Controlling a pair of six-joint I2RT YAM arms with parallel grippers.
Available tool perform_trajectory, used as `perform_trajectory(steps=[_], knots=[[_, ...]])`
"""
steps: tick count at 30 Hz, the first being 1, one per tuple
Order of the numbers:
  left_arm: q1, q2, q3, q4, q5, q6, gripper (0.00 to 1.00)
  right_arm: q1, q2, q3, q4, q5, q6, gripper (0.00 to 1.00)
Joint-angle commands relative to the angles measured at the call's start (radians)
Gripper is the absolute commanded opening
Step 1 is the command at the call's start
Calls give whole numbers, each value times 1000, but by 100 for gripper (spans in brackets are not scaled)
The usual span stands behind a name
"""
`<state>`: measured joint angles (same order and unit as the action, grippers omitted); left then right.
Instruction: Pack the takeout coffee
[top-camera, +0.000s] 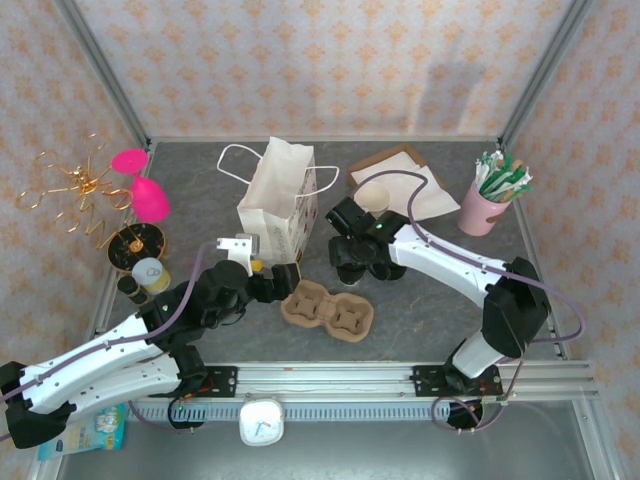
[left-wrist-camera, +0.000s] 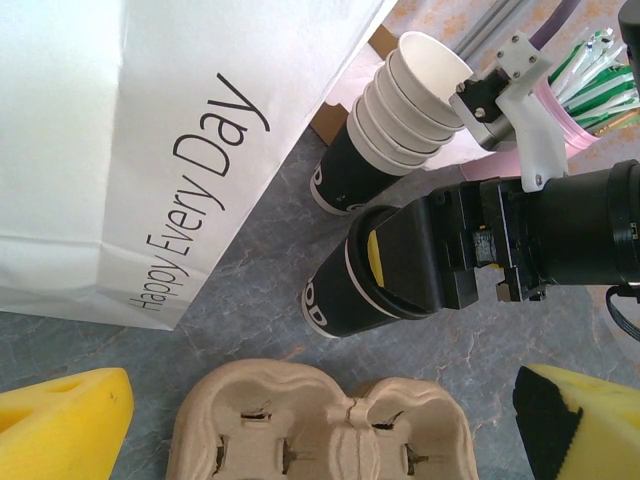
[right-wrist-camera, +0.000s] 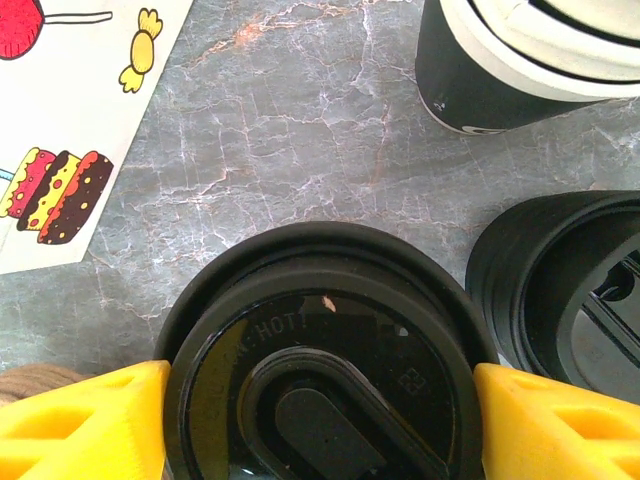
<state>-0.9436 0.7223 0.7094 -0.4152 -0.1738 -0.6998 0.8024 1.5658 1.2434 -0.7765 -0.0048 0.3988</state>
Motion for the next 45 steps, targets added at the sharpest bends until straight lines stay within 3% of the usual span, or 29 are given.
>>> perform_trajectory(steps=[1, 12, 21, 45], knots=[[-5, -1, 10, -8, -24, 1, 99, 8, -9, -7, -66, 0, -8, 76], [-5, -1, 10, -7, -22, 2, 99, 7, -43, 44, -78, -43, 8, 85], [-5, -4, 9, -6, -21, 0, 99, 8, -11, 26, -99, -9, 12, 78], [-5, -7, 7, -5, -24, 3, 99, 8, 9, -19, -74, 3, -8, 78]])
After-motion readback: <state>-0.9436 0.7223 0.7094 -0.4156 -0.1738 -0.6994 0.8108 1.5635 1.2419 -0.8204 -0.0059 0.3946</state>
